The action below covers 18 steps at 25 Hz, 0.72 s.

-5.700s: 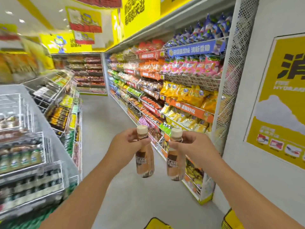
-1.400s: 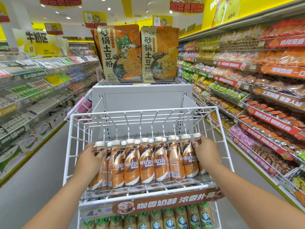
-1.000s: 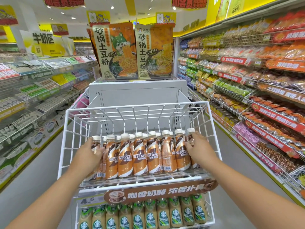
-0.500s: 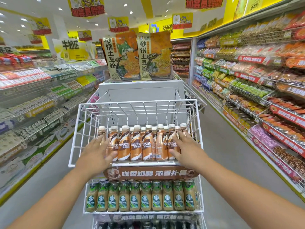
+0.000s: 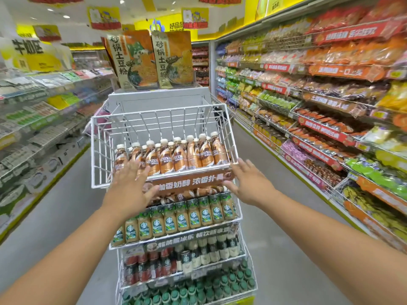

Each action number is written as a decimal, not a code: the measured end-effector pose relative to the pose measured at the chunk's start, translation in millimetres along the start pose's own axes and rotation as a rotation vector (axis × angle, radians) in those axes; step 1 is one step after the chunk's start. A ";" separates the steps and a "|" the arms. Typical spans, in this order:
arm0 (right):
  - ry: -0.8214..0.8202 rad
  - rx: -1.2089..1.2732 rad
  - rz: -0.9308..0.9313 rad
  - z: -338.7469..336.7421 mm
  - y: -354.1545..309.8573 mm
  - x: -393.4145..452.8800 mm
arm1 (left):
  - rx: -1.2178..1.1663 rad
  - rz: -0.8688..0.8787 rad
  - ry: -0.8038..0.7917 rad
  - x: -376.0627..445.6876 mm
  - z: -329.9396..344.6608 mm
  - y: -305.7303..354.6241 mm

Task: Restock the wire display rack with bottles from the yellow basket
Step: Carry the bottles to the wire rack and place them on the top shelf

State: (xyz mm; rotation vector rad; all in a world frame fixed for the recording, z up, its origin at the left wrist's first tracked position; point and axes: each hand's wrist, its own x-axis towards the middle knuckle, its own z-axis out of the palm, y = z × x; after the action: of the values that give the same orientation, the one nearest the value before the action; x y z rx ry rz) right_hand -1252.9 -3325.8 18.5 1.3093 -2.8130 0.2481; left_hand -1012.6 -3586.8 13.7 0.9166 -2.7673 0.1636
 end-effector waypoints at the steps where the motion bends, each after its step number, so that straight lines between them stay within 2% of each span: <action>1: 0.004 -0.015 0.030 -3.0 2.4 -20.7 | 0.008 0.039 0.007 -7.9 -2.9 10.5; 5: -0.012 -0.054 0.146 -16.7 25.4 -108.8 | -0.009 0.170 -0.027 -34.5 -19.2 68.3; 11: 0.059 -0.099 0.322 -37.9 79.1 -221.1 | -0.075 0.399 -0.019 -71.1 -28.8 168.8; 18: 0.110 -0.117 0.490 -55.5 160.4 -365.0 | -0.182 0.597 0.033 -131.6 -50.4 324.1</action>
State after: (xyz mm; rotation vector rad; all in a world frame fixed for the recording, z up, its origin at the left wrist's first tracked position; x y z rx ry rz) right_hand -1141.7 -2938.9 18.1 0.5494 -2.9503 0.1541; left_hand -1095.6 -3243.3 19.0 0.0272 -2.8759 0.0188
